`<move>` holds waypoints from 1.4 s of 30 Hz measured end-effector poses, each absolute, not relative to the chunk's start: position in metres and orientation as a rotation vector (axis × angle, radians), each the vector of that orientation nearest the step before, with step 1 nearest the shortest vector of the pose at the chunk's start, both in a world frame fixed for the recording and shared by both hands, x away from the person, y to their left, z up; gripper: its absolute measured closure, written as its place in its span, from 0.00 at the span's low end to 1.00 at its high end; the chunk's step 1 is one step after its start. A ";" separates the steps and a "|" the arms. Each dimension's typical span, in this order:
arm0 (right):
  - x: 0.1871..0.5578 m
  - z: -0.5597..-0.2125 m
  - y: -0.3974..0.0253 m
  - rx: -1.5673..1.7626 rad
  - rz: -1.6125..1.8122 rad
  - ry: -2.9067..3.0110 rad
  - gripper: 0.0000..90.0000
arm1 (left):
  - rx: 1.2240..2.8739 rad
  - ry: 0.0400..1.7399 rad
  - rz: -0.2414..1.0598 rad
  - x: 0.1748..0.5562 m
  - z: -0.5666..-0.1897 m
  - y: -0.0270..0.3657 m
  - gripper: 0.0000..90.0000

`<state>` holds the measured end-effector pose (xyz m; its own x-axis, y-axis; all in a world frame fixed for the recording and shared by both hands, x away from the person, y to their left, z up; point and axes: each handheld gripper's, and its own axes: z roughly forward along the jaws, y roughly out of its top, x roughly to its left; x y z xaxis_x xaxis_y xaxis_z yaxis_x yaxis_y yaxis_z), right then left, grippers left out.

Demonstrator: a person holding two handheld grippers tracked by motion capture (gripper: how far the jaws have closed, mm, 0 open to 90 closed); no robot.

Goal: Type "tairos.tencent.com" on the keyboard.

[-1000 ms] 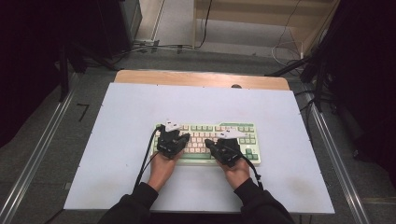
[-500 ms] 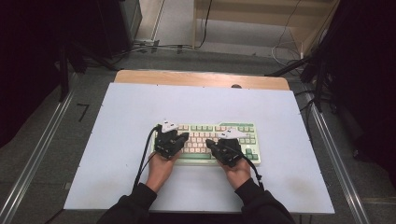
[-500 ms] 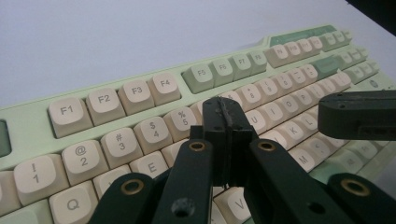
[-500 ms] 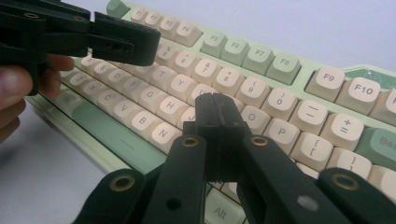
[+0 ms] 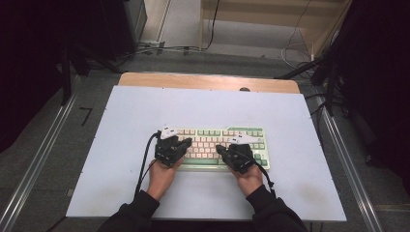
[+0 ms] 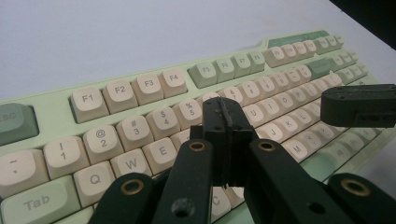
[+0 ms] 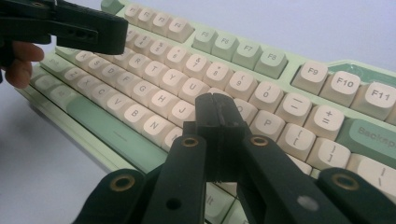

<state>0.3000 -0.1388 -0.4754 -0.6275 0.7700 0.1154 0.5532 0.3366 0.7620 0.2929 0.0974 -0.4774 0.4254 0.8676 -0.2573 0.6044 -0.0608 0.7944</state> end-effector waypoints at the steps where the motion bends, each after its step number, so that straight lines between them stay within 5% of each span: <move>1: 0.300 -0.476 -0.140 1.186 1.168 2.339 0.98 | 1.761 1.275 0.362 0.292 -0.477 0.098 1.00; 42: 0.296 -0.482 -0.146 1.199 1.120 2.353 0.98 | 1.745 1.307 0.381 0.286 -0.477 0.120 1.00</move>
<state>0.2960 -0.1457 -0.4820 -0.6199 0.7784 0.0988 0.5674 0.3578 0.7416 0.2856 0.1198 -0.4770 0.3946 0.8825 -0.2558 0.6067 -0.0411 0.7939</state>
